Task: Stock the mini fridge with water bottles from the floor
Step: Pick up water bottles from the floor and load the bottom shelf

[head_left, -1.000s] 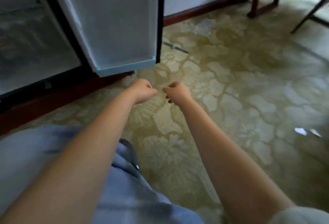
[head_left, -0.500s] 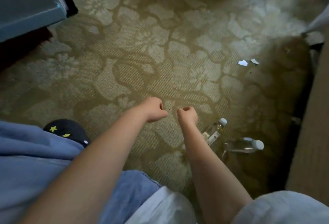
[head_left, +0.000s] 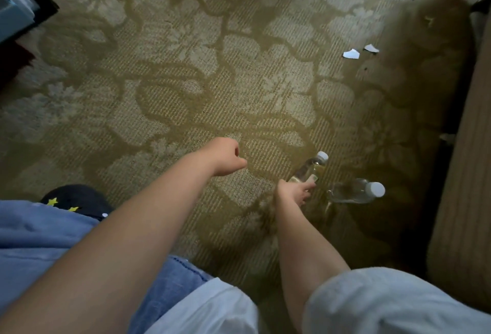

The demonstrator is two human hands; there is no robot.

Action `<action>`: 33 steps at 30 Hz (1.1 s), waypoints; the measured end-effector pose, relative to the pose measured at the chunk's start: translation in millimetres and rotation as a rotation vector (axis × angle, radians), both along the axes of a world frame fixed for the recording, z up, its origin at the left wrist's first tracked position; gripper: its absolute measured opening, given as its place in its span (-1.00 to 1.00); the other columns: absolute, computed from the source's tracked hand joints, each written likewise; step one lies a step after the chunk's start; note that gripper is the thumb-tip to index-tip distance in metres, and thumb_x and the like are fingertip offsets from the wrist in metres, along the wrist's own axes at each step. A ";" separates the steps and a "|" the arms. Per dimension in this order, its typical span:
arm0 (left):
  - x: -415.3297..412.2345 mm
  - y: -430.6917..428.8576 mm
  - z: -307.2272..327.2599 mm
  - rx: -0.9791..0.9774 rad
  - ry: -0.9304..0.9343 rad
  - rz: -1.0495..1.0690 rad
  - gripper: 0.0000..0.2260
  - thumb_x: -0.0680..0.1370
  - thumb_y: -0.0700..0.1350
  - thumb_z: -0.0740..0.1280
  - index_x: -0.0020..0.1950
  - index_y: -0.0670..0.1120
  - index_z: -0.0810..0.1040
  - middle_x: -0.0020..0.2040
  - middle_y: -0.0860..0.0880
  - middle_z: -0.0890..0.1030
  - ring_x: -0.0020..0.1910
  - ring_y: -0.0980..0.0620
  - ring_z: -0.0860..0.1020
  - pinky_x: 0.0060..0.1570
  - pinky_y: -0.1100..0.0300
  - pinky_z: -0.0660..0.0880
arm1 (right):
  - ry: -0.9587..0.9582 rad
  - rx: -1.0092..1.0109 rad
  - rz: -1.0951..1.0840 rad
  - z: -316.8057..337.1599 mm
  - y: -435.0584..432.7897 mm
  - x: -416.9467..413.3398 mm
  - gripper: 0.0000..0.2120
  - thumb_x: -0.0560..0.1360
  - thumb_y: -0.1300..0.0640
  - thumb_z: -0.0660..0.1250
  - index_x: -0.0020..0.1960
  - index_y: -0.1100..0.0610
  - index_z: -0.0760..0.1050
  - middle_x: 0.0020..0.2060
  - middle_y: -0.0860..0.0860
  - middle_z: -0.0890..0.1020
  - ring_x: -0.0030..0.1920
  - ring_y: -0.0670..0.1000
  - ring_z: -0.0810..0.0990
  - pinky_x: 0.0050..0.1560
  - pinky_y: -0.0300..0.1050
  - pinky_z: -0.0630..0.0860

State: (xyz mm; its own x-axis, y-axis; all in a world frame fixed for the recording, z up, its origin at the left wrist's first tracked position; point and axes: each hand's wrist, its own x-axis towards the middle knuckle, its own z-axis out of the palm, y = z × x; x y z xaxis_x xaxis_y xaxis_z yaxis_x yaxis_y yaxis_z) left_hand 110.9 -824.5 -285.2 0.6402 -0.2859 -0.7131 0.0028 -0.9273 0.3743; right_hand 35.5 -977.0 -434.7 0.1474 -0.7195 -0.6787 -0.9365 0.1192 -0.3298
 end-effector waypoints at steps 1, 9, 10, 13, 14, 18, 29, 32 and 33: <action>0.8 -4.2 -0.6 0.006 -0.004 -0.002 -0.68 0.55 0.03 0.28 0.20 -0.15 0.51 0.14 -0.11 0.58 0.08 -0.09 0.55 0.11 0.02 0.51 | -0.010 0.014 -0.020 -2.6 -1.6 0.6 -0.13 0.52 0.16 0.33 0.56 0.15 -0.24 0.50 0.22 0.10 0.45 0.27 0.19 0.39 0.14 0.22; 2.6 -20.4 -0.1 0.002 -0.034 0.037 -0.57 0.56 0.05 0.28 0.36 -0.12 0.41 0.29 -0.08 0.50 0.22 -0.07 0.48 0.21 0.04 0.45 | -0.033 0.109 -0.163 -9.5 -21.0 5.8 -0.27 0.42 0.16 0.43 0.45 0.18 0.10 0.35 0.21 0.38 0.33 0.26 0.39 0.22 0.08 0.40; 1.6 -20.3 0.9 -0.001 -0.032 0.042 -0.57 0.56 0.05 0.28 0.36 -0.12 0.40 0.30 -0.08 0.49 0.22 -0.06 0.48 0.22 0.05 0.44 | -0.079 0.140 -0.188 -6.0 -19.0 9.7 -0.33 0.41 0.15 0.43 0.40 0.18 0.17 0.28 0.21 0.45 0.26 0.24 0.47 0.11 0.01 0.43; 1.1 -16.7 6.5 -0.013 -0.043 0.067 -0.56 0.56 0.05 0.28 0.37 -0.14 0.40 0.32 -0.09 0.48 0.25 -0.07 0.47 0.23 0.06 0.42 | -0.285 0.300 -0.166 2.7 -1.7 25.0 -0.50 0.34 0.23 0.44 0.18 0.12 0.29 0.06 0.13 0.56 -0.04 0.18 0.58 -0.09 -0.06 0.51; 2.3 -14.2 9.6 -0.017 -0.055 0.090 -0.55 0.56 0.06 0.29 0.37 -0.14 0.40 0.33 -0.10 0.47 0.27 -0.08 0.46 0.24 0.07 0.41 | -0.356 0.384 -0.144 5.7 6.8 31.0 -0.52 0.32 0.28 0.42 0.15 0.11 0.29 0.04 0.13 0.57 -0.06 0.18 0.58 -0.08 0.01 0.56; 12.5 1.7 25.2 -0.028 -0.106 0.209 -0.53 0.54 0.10 0.30 0.32 -0.18 0.44 0.29 -0.12 0.51 0.23 -0.10 0.48 0.20 0.06 0.41 | -0.603 0.758 0.024 39.4 39.5 52.6 -0.57 0.37 0.44 0.27 0.15 0.13 0.28 -0.10 0.13 0.54 -0.26 0.13 0.57 -0.24 -0.01 0.52; 30.8 82.8 58.5 -0.332 -0.134 0.822 -0.22 0.34 0.21 0.46 0.41 -0.15 0.32 0.37 -0.11 0.43 0.31 -0.12 0.42 0.26 -0.05 0.37 | -0.782 1.052 0.694 124.5 101.4 63.5 -0.35 0.26 0.45 0.35 0.29 0.15 0.26 -0.07 0.04 0.54 -0.17 0.00 0.62 -0.14 -0.08 0.61; 26.4 85.0 56.8 -0.370 -0.191 0.853 -0.57 0.35 0.10 0.50 0.10 -0.07 0.52 0.08 -0.03 0.59 0.09 -0.04 0.54 0.02 0.08 0.42 | -0.756 1.054 0.800 126.4 108.9 55.5 -0.38 0.36 0.53 0.33 0.31 0.15 0.25 0.00 0.07 0.51 -0.14 -0.03 0.65 -0.13 -0.09 0.62; 24.8 84.5 54.4 -0.340 -0.234 0.848 -0.60 0.34 0.10 0.51 0.05 -0.07 0.55 0.04 -0.03 0.61 0.06 -0.04 0.56 -0.01 0.09 0.44 | -0.757 1.052 0.804 123.5 110.6 52.9 -0.38 0.33 0.50 0.36 0.30 0.14 0.26 0.01 0.07 0.52 -0.11 0.00 0.64 -0.07 -0.02 0.62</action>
State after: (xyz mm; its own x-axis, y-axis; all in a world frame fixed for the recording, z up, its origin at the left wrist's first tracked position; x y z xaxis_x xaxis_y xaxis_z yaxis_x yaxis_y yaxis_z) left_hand 135.6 -740.0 -230.8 0.8462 0.1716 -0.5044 0.5173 -0.4917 0.7005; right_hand 88.4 -866.4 -311.2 0.7889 0.4645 -0.4024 -0.5201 0.1557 -0.8398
